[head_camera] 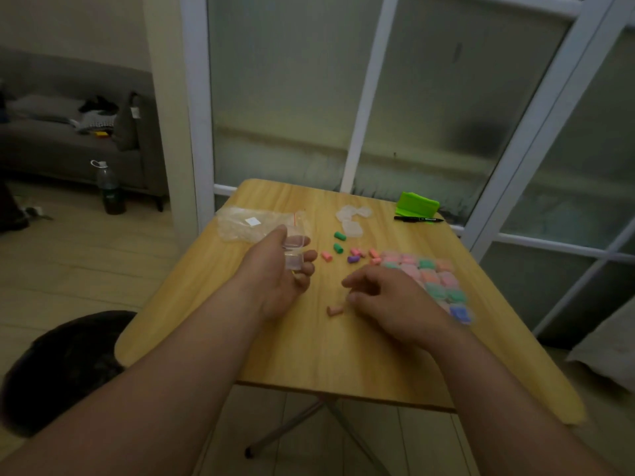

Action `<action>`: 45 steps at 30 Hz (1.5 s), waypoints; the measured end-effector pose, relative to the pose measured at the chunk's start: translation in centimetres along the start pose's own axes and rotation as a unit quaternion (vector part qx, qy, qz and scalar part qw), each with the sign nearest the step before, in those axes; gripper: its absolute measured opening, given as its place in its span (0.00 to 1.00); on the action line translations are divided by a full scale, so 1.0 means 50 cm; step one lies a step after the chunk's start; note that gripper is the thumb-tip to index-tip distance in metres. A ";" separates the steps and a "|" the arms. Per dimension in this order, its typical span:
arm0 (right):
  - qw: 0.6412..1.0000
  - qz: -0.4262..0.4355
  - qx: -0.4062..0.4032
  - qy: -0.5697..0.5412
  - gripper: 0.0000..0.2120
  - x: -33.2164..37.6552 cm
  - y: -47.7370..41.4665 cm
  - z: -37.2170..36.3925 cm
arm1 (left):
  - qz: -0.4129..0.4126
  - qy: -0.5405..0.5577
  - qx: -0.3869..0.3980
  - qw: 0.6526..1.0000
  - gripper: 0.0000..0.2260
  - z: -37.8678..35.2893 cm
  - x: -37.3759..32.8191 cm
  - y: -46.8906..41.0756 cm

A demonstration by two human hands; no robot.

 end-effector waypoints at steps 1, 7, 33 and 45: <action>1.000 0.006 0.016 0.017 0.13 0.007 -0.001 -0.012 | 0.003 0.000 0.004 1.000 0.21 -0.004 0.002 0.000; 0.998 0.035 0.019 0.055 0.06 0.029 -0.009 -0.033 | 0.025 -0.007 0.017 1.000 0.20 -0.014 0.023 -0.004; 0.986 0.059 -0.131 0.084 0.09 0.074 0.006 0.026 | 0.066 -0.003 0.125 0.990 0.19 -0.085 0.093 -0.004; 0.974 -0.012 -0.225 0.023 0.09 -0.036 -0.030 0.095 | 0.040 0.022 0.059 0.997 0.22 -0.055 0.061 -0.045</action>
Point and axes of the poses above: each hand's wrist, its own y-axis away from the middle knuckle, its own z-axis out of the back of the hand, x = y × z, the point moved 8 cm from there along -y, towards the middle knuckle, and after that the axes turned 6 degrees about x, right-handed, at the moved point
